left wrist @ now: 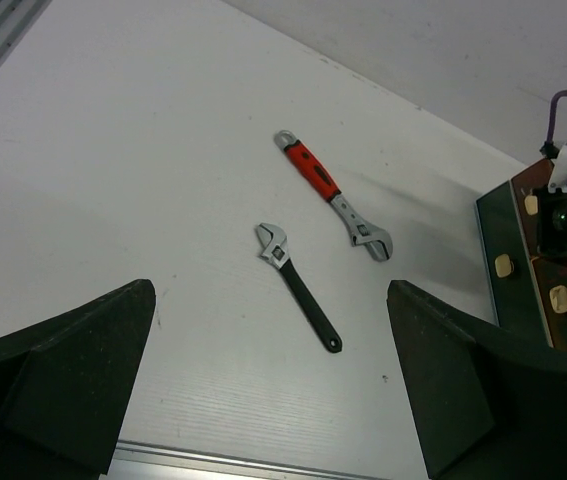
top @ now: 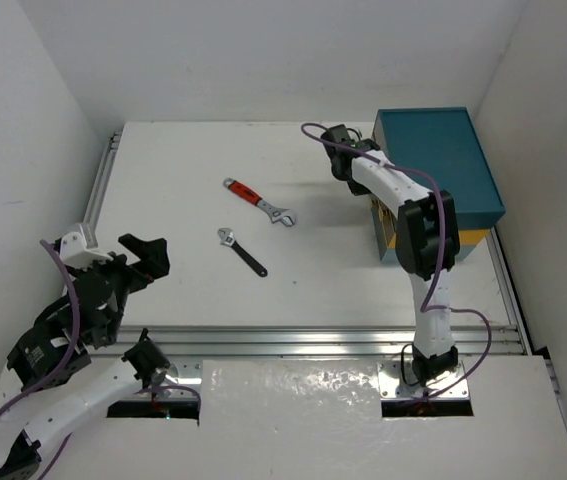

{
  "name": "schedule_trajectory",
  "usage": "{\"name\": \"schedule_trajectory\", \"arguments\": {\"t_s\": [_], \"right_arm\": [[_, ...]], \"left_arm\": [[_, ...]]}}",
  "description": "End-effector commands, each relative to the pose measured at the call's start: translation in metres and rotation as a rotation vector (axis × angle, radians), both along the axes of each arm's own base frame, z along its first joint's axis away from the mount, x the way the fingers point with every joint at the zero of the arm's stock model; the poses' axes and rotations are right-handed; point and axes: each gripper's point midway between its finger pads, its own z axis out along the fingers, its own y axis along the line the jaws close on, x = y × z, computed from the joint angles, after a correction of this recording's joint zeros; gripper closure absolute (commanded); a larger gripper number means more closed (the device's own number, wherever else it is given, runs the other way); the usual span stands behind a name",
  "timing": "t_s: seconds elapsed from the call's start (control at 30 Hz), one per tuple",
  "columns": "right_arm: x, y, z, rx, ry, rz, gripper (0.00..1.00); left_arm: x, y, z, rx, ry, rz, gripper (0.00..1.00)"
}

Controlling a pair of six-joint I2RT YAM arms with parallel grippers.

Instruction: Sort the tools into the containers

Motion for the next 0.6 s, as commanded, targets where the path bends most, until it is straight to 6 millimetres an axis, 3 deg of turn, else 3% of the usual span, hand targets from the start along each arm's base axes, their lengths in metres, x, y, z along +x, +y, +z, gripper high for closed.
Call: {"name": "schedule_trajectory", "arguments": {"t_s": [0.0,0.27,0.4,0.47,0.57], "right_arm": [[0.023,-0.02,0.029,-0.12,-0.099,-0.016,1.0],[0.045,-0.019,0.037,-0.158,-0.161,-0.014,1.0],[0.044,0.015,0.042,-0.115,-0.168,0.071,0.98],[0.039,0.041,0.045,-0.138,-0.172,0.138,0.9],[0.026,0.06,0.038,-0.146,-0.134,0.174,0.74]], "left_arm": [[0.0,-0.001,0.009,-0.021,-0.039,-0.012,0.0],[0.003,-0.004,0.006,-0.004,-0.024,-0.014,0.0],[0.004,-0.006,0.006,0.002,-0.02,-0.018,0.0],[0.004,-0.006,0.005,0.002,-0.019,-0.021,0.0],[0.004,-0.006,0.005,0.001,-0.02,-0.017,0.0]]}}
